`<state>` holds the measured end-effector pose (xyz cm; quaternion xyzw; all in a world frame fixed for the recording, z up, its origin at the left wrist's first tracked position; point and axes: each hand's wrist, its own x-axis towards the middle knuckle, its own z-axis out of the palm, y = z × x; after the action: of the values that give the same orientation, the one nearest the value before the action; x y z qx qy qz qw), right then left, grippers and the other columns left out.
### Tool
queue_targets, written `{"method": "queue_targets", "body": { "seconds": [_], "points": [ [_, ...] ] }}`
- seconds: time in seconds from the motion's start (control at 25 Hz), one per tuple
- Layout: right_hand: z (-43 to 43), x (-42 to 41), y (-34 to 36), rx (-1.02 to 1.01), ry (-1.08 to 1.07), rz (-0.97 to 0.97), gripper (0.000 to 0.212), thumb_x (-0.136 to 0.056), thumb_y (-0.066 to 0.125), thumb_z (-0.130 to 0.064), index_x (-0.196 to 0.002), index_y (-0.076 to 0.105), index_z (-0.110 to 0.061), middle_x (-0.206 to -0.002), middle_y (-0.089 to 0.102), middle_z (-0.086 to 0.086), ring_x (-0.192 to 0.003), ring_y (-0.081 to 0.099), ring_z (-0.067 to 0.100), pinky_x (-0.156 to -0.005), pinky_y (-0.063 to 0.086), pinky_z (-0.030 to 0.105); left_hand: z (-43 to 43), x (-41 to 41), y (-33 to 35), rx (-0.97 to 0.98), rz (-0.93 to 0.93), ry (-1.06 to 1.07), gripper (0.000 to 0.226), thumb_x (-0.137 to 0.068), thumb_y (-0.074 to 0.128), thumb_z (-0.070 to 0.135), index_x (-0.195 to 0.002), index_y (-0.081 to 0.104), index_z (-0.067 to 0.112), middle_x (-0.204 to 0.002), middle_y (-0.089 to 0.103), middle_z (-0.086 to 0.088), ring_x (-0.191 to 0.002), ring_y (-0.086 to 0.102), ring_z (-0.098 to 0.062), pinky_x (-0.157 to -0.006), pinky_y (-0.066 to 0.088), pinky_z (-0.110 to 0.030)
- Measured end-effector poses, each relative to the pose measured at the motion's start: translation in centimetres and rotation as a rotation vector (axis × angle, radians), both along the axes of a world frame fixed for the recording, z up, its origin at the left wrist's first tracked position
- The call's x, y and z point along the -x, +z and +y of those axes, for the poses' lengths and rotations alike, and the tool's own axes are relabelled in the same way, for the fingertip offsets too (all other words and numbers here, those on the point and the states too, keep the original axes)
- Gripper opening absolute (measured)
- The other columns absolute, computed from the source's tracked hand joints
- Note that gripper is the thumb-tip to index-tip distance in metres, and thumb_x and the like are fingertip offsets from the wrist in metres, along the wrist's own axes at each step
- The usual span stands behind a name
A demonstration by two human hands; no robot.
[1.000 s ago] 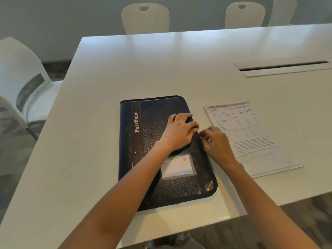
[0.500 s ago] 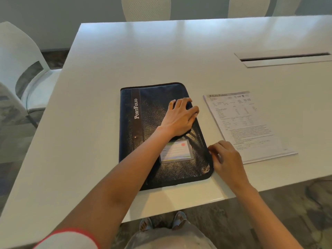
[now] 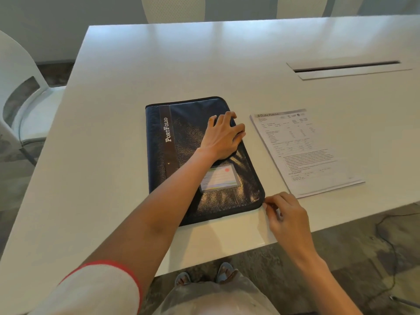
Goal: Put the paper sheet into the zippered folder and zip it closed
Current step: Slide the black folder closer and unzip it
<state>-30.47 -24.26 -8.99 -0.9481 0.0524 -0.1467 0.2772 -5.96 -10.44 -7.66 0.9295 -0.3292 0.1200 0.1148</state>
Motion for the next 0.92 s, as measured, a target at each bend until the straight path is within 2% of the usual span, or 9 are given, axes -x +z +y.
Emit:
{"method": "queue_targets", "body": {
  "seconds": [0.2, 0.36, 0.52, 0.6, 0.68, 0.8, 0.92],
  "points": [
    [1.0, -1.0, -0.1, 0.002, -0.029, -0.016, 0.009, -0.083, 0.07, -0.004, -0.091, 0.07, -0.009, -0.086, 0.065, 0.002, -0.079, 0.053, 0.011, -0.069, 0.036, 0.008, -0.4, -1.9, 0.0, -0.042, -0.004, 0.045, 0.035, -0.098, 0.034, 0.047, -0.118, 0.057, 0.03, -0.138, 0.041, -0.007, -0.124, 0.042, -0.029, -0.11, 0.023, -0.053],
    [1.7, -0.8, -0.1, -0.033, -0.018, -0.027, 0.009, -0.083, 0.071, -0.007, -0.092, 0.071, -0.008, -0.087, 0.066, 0.003, -0.078, 0.055, 0.013, -0.068, 0.044, 0.015, -0.2, -2.2, 0.1, -0.032, 0.002, 0.014, 0.037, -0.098, 0.035, 0.048, -0.118, 0.059, 0.028, -0.136, 0.044, -0.007, -0.122, 0.044, -0.027, -0.11, 0.024, -0.052],
    [0.2, -1.1, 0.6, -0.11, 0.016, -0.049, 0.006, -0.085, 0.071, -0.016, -0.089, 0.072, -0.012, -0.084, 0.066, -0.002, -0.073, 0.057, 0.006, -0.064, 0.044, 0.014, 0.5, 0.3, 1.6, 0.038, 0.024, -0.11, 0.032, -0.098, 0.042, 0.043, -0.12, 0.059, 0.027, -0.131, 0.052, -0.003, -0.121, 0.048, -0.024, -0.11, 0.025, -0.048],
    [-1.1, -1.9, 0.7, -0.113, 0.052, -0.075, 0.006, -0.085, 0.07, -0.011, -0.091, 0.07, -0.012, -0.088, 0.066, -0.001, -0.075, 0.056, 0.003, -0.067, 0.044, 0.014, 1.6, 3.8, 2.0, 0.068, 0.058, -0.24, 0.03, -0.095, 0.046, 0.042, -0.118, 0.061, 0.028, -0.125, 0.057, 0.0, -0.116, 0.052, -0.02, -0.108, 0.029, -0.045],
    [-2.3, -2.7, 0.6, -0.091, 0.109, -0.088, 0.017, -0.083, 0.07, -0.004, -0.098, 0.067, -0.012, -0.094, 0.066, 0.001, -0.079, 0.059, 0.009, -0.071, 0.047, 0.018, 3.0, 8.2, 1.8, 0.089, 0.094, -0.351, 0.031, -0.093, 0.049, 0.045, -0.117, 0.06, 0.029, -0.123, 0.058, 0.001, -0.113, 0.053, -0.018, -0.106, 0.032, -0.043],
    [-3.3, -3.6, 0.3, -0.079, 0.229, -0.056, 0.039, -0.081, 0.074, -0.007, -0.116, 0.062, -0.02, -0.105, 0.066, -0.002, -0.091, 0.06, 0.009, -0.08, 0.048, 0.02, 4.6, 13.4, 1.0, 0.044, 0.076, -0.417, 0.029, -0.092, 0.055, 0.044, -0.117, 0.061, 0.031, -0.126, 0.057, -0.001, -0.113, 0.053, -0.02, -0.103, 0.037, -0.043],
    [-3.7, -4.1, -0.5, 0.017, 0.298, -0.081, 0.042, -0.081, 0.073, -0.005, -0.12, 0.066, -0.019, -0.114, 0.066, 0.006, -0.101, 0.058, 0.013, -0.087, 0.045, 0.019, 4.2, 14.8, 0.6, -0.032, -0.017, -0.413, 0.027, -0.091, 0.06, 0.037, -0.118, 0.063, 0.032, -0.127, 0.056, -0.007, -0.112, 0.053, -0.026, -0.099, 0.041, -0.046]
  ]
}}
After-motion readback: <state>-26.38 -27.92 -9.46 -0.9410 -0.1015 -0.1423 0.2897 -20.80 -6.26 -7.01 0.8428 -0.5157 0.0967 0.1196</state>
